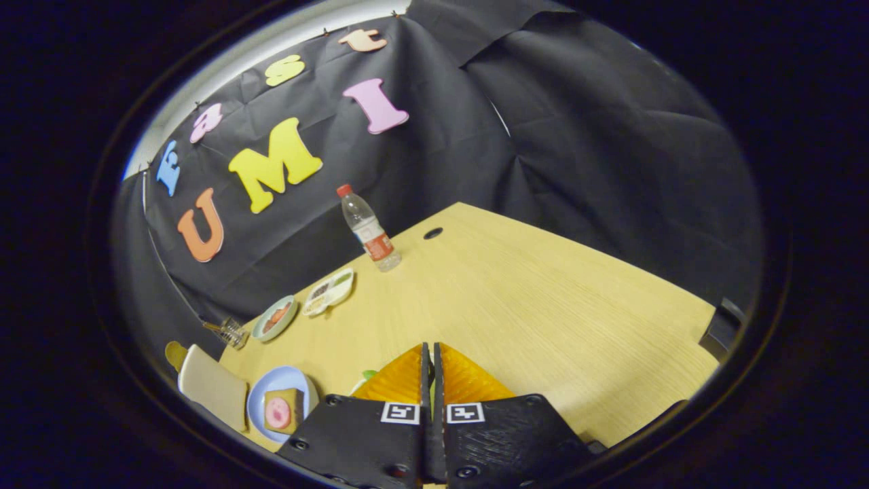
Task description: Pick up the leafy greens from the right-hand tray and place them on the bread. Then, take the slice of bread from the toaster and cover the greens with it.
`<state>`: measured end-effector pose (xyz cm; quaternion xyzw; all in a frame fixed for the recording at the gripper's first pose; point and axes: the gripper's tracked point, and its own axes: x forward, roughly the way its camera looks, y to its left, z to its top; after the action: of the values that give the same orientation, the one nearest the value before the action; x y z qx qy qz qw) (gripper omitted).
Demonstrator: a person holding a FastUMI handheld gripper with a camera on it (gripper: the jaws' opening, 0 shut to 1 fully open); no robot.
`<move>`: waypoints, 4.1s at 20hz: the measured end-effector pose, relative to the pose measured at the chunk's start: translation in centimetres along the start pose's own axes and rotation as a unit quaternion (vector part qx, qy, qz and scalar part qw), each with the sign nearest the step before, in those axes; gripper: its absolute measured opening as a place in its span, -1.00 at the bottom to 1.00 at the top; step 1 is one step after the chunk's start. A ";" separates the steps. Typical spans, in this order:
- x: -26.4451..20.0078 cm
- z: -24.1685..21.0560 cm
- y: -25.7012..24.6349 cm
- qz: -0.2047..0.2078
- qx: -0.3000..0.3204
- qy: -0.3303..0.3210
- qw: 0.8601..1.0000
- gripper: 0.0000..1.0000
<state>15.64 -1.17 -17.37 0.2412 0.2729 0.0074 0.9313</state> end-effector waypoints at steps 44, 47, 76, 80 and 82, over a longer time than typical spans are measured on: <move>1.7 -12.2 20.6 0.117 -0.085 0.034 0.989 -0.47; 1.3 -12.0 19.8 0.102 -0.100 0.030 0.989 -0.19; -7.6 -15.8 49.4 0.152 -0.236 -0.101 0.954 0.91; -4.8 -18.8 50.1 0.141 -0.262 -0.064 0.953 0.76; -4.3 -18.2 50.0 0.126 -0.274 -0.074 0.950 0.47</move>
<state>8.54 50.49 -5.93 0.0085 0.1582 0.1811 0.9706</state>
